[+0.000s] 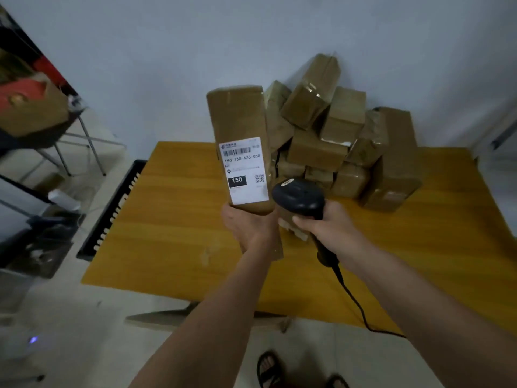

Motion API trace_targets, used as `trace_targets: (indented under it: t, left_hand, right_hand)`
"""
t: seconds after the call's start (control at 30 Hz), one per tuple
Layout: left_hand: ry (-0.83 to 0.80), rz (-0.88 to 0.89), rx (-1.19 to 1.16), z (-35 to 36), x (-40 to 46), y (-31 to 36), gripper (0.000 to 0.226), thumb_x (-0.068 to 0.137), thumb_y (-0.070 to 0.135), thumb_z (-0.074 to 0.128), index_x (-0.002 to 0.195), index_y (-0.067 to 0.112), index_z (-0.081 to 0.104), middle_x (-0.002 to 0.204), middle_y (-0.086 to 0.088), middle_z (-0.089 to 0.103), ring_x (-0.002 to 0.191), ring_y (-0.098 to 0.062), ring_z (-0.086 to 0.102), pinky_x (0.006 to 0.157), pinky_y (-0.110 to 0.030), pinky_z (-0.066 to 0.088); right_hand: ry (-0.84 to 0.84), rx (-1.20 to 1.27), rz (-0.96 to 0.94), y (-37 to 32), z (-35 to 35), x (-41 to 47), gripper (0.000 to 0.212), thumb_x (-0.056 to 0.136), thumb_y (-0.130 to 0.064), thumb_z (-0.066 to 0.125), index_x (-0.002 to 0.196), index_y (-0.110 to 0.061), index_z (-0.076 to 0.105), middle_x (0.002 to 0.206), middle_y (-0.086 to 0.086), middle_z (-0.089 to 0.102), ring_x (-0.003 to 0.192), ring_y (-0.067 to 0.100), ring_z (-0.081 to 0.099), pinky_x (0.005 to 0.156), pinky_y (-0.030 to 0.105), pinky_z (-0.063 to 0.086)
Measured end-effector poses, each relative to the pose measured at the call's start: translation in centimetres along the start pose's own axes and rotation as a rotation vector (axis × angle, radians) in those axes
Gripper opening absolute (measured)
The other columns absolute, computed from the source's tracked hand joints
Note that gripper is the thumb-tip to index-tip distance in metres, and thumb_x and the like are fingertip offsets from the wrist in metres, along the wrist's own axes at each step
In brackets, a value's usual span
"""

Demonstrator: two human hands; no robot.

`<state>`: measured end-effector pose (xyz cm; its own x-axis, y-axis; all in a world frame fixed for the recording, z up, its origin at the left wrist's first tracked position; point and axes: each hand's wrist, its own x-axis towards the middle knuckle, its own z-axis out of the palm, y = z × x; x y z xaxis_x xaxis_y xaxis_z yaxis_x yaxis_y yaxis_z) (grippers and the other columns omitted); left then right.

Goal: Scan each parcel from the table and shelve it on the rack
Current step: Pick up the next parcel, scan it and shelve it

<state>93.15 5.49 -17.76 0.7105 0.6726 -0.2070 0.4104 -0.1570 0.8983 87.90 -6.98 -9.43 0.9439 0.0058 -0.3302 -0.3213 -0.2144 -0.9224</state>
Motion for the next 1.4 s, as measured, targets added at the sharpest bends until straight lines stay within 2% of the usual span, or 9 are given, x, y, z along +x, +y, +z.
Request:
trace_targets:
  t: [0.03, 0.1, 0.2, 0.3, 0.43, 0.6, 0.93, 1.2, 1.4]
  left_hand:
    - [0.008, 0.046, 0.047, 0.1, -0.5, 0.8, 0.108, 0.046, 0.032, 0.094, 0.133, 0.014, 0.032, 0.131, -0.002, 0.040, 0.124, -0.020, 0.040, 0.097, -0.032, 0.040]
    - [0.008, 0.112, 0.130, 0.7, -1.6, 2.2, 0.108, 0.049, 0.034, 0.092, 0.135, 0.011, 0.030, 0.135, -0.005, 0.037, 0.126, -0.022, 0.035, 0.101, -0.037, 0.038]
    - [-0.003, 0.132, 0.207, 1.7, -3.7, 3.8, 0.104, 0.052, 0.032, 0.091, 0.133, 0.007, 0.031, 0.135, -0.009, 0.037, 0.124, -0.027, 0.034, 0.099, -0.044, 0.040]
    - [-0.024, 0.119, 0.237, 3.0, -6.2, 5.1, 0.098, 0.056, 0.029, 0.089, 0.131, 0.007, 0.030, 0.133, -0.011, 0.036, 0.121, -0.029, 0.035, 0.097, -0.047, 0.042]
    - [-0.074, 0.134, 0.236, 5.0, -9.2, 5.8, 0.091, 0.062, 0.026, 0.087, 0.130, 0.007, 0.030, 0.134, -0.014, 0.034, 0.124, -0.031, 0.032, 0.100, -0.051, 0.041]
    - [-0.115, 0.151, 0.270, 7.3, -12.7, 5.7, 0.084, 0.067, 0.025, 0.083, 0.131, 0.006, 0.032, 0.136, -0.017, 0.036, 0.127, -0.033, 0.033, 0.103, -0.041, 0.032]
    - [-0.241, 0.162, 0.255, 11.0, -18.4, 5.3, 0.095, 0.060, 0.027, 0.087, 0.133, 0.010, 0.027, 0.135, -0.014, 0.032, 0.128, -0.031, 0.030, 0.099, -0.048, 0.038]
    - [-0.712, 0.178, 0.091, 12.1, -21.3, 3.3, 0.117, 0.058, 0.024, 0.093, 0.147, 0.017, 0.018, 0.144, -0.009, 0.036, 0.136, -0.027, 0.033, 0.111, -0.051, 0.035]
    - [-1.101, 0.157, 0.131, 11.3, -24.3, 2.4, 0.109, 0.061, 0.026, 0.091, 0.147, 0.023, 0.025, 0.138, 0.002, 0.048, 0.128, -0.019, 0.045, 0.103, -0.038, 0.041]
  right_hand:
    - [0.025, 0.001, -0.030, -0.8, -0.4, -0.7, 0.008, 0.086, -0.012, 0.068, 0.094, -0.010, 0.070, 0.100, 0.019, 0.068, 0.089, 0.021, 0.065, 0.073, 0.036, 0.053]
    - [0.062, 0.051, -0.081, -2.0, -1.3, -2.1, 0.017, 0.088, -0.008, 0.065, 0.102, 0.002, 0.066, 0.104, 0.029, 0.064, 0.089, 0.020, 0.064, 0.069, 0.032, 0.055]
    - [0.107, 0.128, -0.113, -2.9, -2.8, -3.9, 0.006, 0.089, -0.008, 0.064, 0.094, -0.011, 0.067, 0.085, 0.014, 0.068, 0.071, 0.008, 0.064, 0.045, 0.013, 0.046]
    - [0.155, 0.179, -0.127, -2.9, -4.3, -5.2, 0.012, 0.089, -0.013, 0.065, 0.099, -0.017, 0.068, 0.082, -0.002, 0.066, 0.077, 0.001, 0.059, 0.056, 0.012, 0.042]
    - [0.195, 0.217, -0.125, -2.6, -6.6, -7.0, 0.009, 0.089, -0.014, 0.064, 0.090, -0.022, 0.067, 0.087, 0.004, 0.068, 0.078, 0.001, 0.059, 0.063, 0.015, 0.042]
    - [0.233, 0.258, -0.134, -1.7, -9.5, -8.6, 0.007, 0.089, -0.016, 0.064, 0.091, -0.022, 0.066, 0.088, 0.000, 0.068, 0.091, 0.006, 0.061, 0.066, 0.016, 0.040]
    - [0.301, 0.323, -0.122, 0.9, -14.7, -11.0, 0.011, 0.089, -0.017, 0.064, 0.084, -0.026, 0.065, 0.083, -0.001, 0.067, 0.090, 0.008, 0.062, 0.069, 0.019, 0.042]
    - [0.457, 0.318, -0.093, 4.8, -19.4, -12.9, 0.014, 0.087, -0.018, 0.068, 0.079, -0.029, 0.067, 0.064, -0.024, 0.066, 0.073, -0.008, 0.061, 0.055, 0.007, 0.041]
    - [0.703, 0.377, 0.000, 7.0, -21.2, -16.4, 0.014, 0.085, -0.013, 0.068, 0.073, -0.020, 0.066, 0.073, 0.004, 0.063, 0.078, 0.019, 0.059, 0.067, 0.030, 0.044]
